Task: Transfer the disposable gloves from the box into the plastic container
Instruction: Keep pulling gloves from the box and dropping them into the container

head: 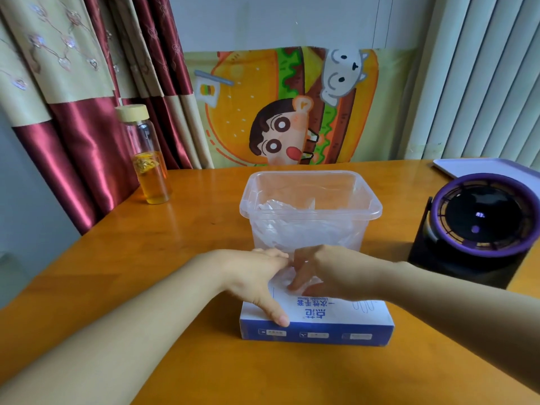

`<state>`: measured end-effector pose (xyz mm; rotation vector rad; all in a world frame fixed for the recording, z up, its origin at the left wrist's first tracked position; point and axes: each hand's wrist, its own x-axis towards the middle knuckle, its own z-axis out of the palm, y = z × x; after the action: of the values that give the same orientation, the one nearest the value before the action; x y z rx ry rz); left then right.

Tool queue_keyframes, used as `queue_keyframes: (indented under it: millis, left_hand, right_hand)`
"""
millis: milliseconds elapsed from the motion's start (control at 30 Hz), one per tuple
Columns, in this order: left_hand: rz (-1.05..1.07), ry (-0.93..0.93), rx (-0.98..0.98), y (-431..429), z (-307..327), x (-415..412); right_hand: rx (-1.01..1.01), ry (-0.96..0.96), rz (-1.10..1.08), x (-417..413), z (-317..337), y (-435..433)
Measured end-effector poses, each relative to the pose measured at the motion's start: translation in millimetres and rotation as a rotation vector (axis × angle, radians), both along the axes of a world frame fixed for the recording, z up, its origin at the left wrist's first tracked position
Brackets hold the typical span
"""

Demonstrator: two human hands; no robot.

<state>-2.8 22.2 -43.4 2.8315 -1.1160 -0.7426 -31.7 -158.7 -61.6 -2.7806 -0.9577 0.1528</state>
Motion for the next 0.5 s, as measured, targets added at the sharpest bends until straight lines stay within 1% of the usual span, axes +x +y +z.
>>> queue_keyframes:
  millis: [133,233,367,433,500]
  left_hand:
    - [0.009,-0.009,0.022,0,-2,1]
    - [0.020,0.005,0.020,1,-4,2]
    - [0.025,0.006,0.030,0,-3,2]
    - [0.022,-0.003,0.040,-1,-1,2]
    - [0.026,-0.001,0.041,-2,-1,1]
  right_hand:
    - [0.081,-0.059,0.013,-4,-8,1]
    - [0.036,-0.139,0.035,-5,-11,2]
    - [-0.024,-0.208,-0.013,-9,2,-10]
    - [-0.027,-0.211,-0.056,-10,8,-17]
    - [0.014,-0.156,-0.119,-10,11,-21]
